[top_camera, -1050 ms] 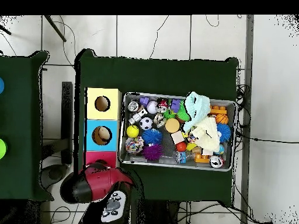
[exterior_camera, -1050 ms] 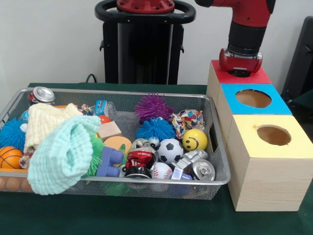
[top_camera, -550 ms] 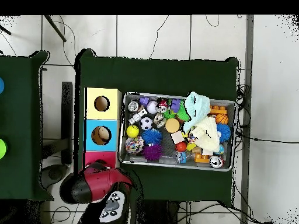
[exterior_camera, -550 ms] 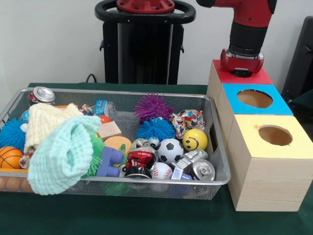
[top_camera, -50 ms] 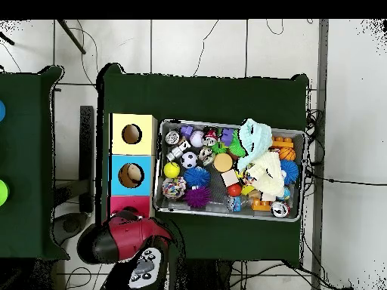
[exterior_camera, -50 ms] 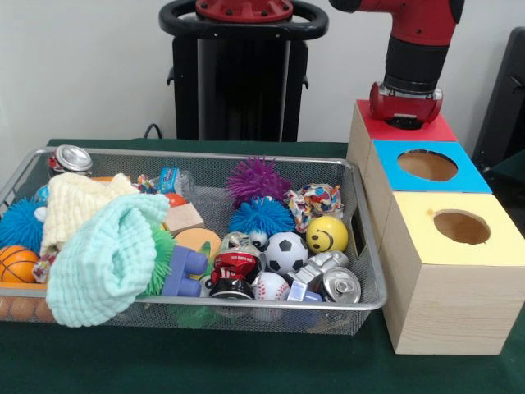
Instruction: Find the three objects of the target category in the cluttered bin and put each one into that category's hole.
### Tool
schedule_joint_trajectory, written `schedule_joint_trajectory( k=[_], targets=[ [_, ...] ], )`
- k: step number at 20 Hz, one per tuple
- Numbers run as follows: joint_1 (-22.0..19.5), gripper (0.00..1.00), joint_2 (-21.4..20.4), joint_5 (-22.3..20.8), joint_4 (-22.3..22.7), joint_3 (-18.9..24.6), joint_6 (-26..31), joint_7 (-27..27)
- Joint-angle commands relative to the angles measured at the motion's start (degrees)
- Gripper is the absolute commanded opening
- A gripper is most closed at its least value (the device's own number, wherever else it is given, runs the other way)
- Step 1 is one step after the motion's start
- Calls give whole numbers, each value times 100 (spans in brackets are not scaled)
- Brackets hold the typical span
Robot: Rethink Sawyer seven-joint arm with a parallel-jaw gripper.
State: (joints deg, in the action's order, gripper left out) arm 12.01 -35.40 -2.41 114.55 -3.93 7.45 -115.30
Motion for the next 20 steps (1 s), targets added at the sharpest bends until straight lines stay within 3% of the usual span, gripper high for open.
schedule_joint_trajectory(
  k=[1,4,20],
  targets=[
    [-67,0,572,143,-179,206,-259,-893],
    [-47,0,575,134,-264,187,-39,-803],
    [-68,0,500,188,-193,198,-21,-864]
  ],
)
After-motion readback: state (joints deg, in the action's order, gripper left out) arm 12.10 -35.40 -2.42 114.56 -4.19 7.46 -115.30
